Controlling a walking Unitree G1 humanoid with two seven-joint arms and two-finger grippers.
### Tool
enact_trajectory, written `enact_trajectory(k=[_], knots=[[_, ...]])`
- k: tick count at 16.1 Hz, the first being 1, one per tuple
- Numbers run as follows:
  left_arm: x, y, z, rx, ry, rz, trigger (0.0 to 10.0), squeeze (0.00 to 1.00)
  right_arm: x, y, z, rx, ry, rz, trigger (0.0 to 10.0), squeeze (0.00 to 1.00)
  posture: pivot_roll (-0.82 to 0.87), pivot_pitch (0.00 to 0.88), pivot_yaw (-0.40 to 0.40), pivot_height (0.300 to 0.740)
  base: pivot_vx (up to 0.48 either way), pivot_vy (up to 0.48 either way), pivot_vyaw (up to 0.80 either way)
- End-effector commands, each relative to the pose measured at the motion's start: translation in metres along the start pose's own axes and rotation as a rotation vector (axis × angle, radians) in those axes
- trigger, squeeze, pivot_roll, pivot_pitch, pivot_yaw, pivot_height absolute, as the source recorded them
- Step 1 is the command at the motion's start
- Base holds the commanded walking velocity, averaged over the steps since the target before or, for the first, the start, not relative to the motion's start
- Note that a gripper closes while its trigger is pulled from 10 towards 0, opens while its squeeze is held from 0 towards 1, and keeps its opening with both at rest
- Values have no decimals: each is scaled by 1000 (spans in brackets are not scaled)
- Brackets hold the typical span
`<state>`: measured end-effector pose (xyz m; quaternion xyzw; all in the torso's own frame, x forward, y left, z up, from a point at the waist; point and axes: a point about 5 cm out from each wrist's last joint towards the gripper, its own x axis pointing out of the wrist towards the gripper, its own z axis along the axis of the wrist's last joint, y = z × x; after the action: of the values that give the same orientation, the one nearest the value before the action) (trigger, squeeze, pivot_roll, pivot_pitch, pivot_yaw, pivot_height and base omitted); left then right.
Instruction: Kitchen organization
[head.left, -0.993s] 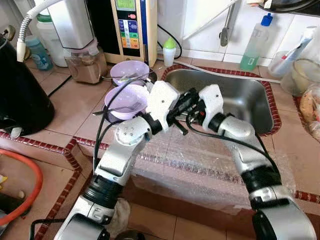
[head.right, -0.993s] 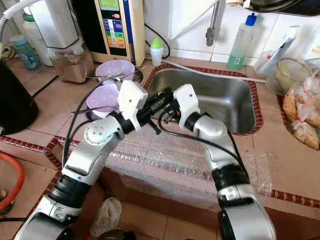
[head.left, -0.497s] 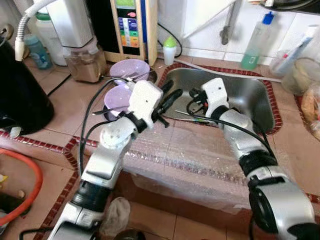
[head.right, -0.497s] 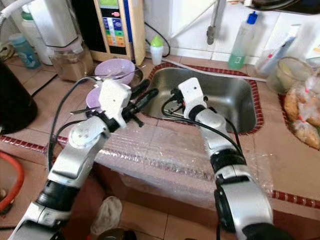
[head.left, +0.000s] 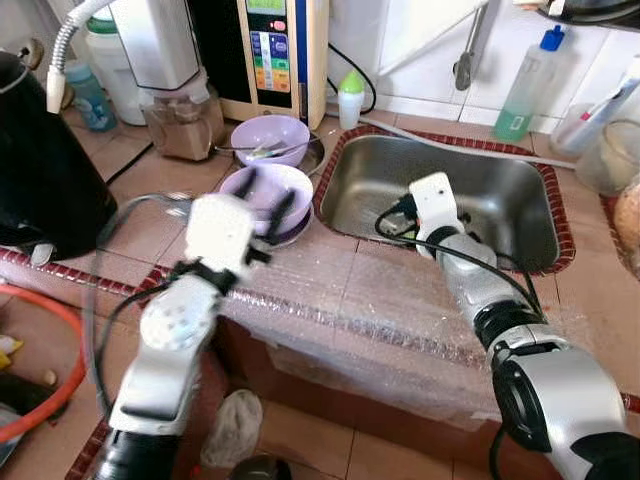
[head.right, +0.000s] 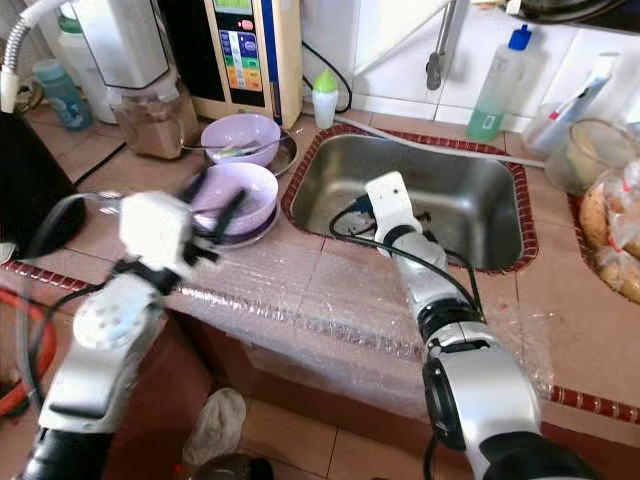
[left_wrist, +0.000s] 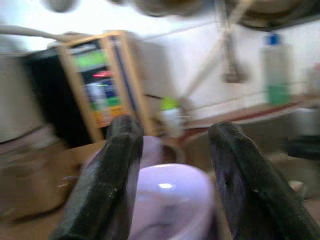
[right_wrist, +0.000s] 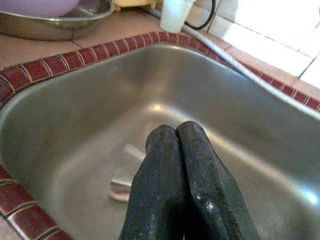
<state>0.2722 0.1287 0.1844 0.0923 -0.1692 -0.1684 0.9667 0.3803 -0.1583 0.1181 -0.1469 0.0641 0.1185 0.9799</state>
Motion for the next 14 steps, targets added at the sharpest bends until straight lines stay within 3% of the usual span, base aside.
enact_trajectory(k=[1, 3, 8, 11, 14], knots=[[-4, 8, 3, 9, -5, 67, 10000, 1000, -1, -2, -2, 38, 10, -27, 10000, 1000, 93, 0, 11, 740, 0, 0, 0], [-12, 18, -1, 2, 16, 187, 10000, 1000, -5, 0, -12, 87, 10, -31, 10000, 1000, 88, 0, 6, 740, 0, 0, 0], [-13, 37, -19, -72, 103, 382, 10000, 1000, -16, 10, -21, 180, -86, 12, 10000, 1000, 56, 0, 4, 740, 0, 0, 0], [-13, 42, -29, -126, 151, 440, 10000, 1000, -24, 20, -22, 189, -141, 58, 10000, 1000, 30, 0, 14, 740, 0, 0, 0], [-8, 34, -37, -242, 175, 416, 10000, 1000, -36, 35, -28, 185, -159, 101, 10000, 1000, 5, 0, 23, 740, 0, 0, 0]])
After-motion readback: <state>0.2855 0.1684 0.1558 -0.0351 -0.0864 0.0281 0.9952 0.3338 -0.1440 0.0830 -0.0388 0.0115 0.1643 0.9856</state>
